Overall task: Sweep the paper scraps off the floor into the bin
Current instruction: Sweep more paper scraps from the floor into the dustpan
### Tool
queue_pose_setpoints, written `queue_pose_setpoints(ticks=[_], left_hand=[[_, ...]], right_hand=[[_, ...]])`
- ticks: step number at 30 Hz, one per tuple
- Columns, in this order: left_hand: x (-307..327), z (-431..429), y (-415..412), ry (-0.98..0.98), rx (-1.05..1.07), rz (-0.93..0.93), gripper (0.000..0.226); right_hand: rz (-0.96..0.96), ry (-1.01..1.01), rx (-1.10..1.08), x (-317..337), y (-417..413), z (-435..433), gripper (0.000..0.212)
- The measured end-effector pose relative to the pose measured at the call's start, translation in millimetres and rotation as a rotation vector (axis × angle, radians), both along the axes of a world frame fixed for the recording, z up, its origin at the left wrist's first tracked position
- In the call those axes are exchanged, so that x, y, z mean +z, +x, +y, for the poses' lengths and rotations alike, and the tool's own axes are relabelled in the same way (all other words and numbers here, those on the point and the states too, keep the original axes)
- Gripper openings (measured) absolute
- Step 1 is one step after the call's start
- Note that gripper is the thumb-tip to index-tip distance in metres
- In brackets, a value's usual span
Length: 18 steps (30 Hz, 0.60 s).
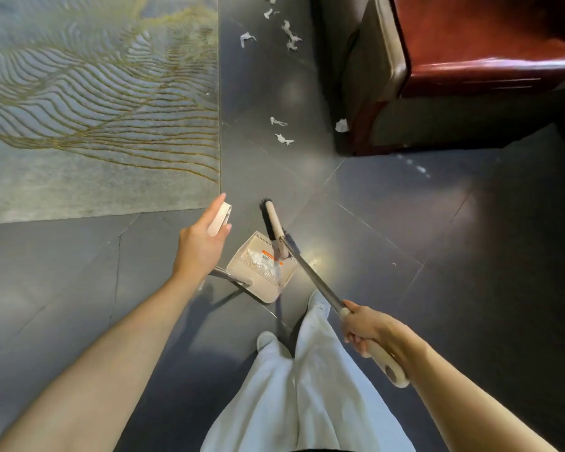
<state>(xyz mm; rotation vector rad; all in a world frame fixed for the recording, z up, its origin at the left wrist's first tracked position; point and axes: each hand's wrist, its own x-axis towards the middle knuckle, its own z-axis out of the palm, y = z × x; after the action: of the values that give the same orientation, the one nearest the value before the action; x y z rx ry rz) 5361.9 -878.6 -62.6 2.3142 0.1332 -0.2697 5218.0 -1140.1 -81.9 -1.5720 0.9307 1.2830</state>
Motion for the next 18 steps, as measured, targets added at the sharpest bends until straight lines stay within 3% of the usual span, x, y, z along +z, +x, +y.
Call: queue_pose_setpoints(ticks=[10,18], left_hand=[[7.1,-2.0,2.2,-0.035,-0.007,-0.004,0.054],[12.1,-36.4,73.9,-0.109,0.09,-0.011,0.056]], right_hand=[[-0.004,0.096,0.05,68.3,32.5,-36.5,0.072],[-0.119,0.087,-0.142,70.1,124.7,-105.9,0.078]])
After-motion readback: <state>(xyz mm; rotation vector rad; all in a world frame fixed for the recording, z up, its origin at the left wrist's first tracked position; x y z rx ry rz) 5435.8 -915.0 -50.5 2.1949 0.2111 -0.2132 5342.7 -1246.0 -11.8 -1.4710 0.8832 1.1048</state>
